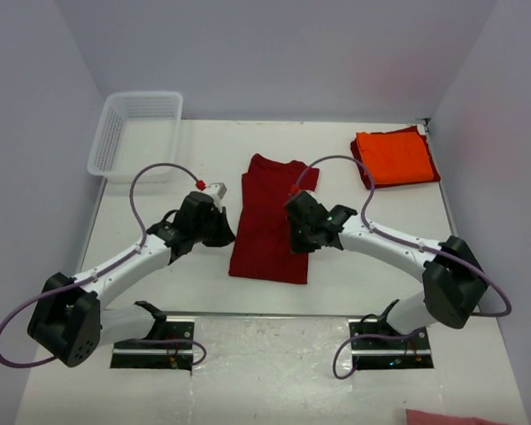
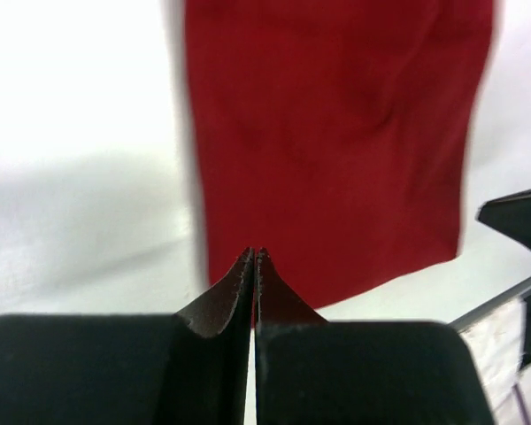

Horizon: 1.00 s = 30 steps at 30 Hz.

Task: Fold and stack the t-shirts
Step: Fold the folded rectangular tshirt in 1/3 of the way

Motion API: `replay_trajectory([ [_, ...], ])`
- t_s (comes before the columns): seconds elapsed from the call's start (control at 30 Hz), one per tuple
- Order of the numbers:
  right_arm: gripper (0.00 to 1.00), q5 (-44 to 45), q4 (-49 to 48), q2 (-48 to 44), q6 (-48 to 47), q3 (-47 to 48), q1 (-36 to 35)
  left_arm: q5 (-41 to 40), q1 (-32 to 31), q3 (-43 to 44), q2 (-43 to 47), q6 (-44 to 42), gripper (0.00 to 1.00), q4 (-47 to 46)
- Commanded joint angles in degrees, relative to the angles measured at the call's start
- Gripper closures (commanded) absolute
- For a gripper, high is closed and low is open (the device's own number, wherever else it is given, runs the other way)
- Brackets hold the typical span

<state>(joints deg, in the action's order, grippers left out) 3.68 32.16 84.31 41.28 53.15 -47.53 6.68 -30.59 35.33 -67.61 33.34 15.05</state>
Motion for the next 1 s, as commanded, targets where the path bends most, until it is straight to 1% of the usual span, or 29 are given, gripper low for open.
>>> replay_trajectory([
  [0.0,1.0,7.2,5.3,0.5,-3.8,10.3,2.2,-0.9,-0.6,8.2,-2.9,-2.5,1.0,0.6],
  [0.07,1.0,5.8,5.5,2.7,-6.0,12.8,4.2,3.1,-0.5,12.1,-6.7,-3.1,1.0,-1.9],
  [0.1,1.0,5.3,5.5,3.9,-6.7,14.9,6.1,4.1,-0.6,13.3,-10.7,-3.2,1.0,-3.0],
  [0.13,1.0,4.1,5.4,6.2,-7.6,15.9,6.9,4.8,-0.5,14.4,-12.8,-3.4,1.0,-5.3],
  [0.17,1.0,4.1,4.1,7.0,-8.7,16.6,8.2,5.4,-0.5,16.7,-16.9,-3.5,1.0,-6.2],
  [0.2,1.0,3.6,3.6,7.9,-9.2,17.5,8.9,5.6,-0.4,18.1,-18.9,-3.9,1.0,-6.6],
  [0.23,1.0,1.4,3.3,9.8,-10.2,19.0,10.3,6.4,-0.2,20.7,-22.9,-4.6,1.0,-7.0],
  [0.37,1.0,0.3,3.4,13.9,-10.9,21.6,12.5,8.3,0.9,25.1,-30.1,-5.5,1.0,-8.2],
  [0.43,1.0,-1.7,3.0,15.4,-11.4,22.3,13.3,9.2,1.6,26.2,-31.6,-5.7,1.0,-9.4],
  [0.6,1.0,-3.1,2.8,18.6,-11.6,24.2,15.0,10.8,3.1,27.9,-35.0,-6.3,1.0,-10.0],
  [0.97,1.0,-0.7,3.5,23.9,-6.9,21.2,17.5,15.0,5.8,26.8,-39.6,-5.7,1.0,-14.0],
])
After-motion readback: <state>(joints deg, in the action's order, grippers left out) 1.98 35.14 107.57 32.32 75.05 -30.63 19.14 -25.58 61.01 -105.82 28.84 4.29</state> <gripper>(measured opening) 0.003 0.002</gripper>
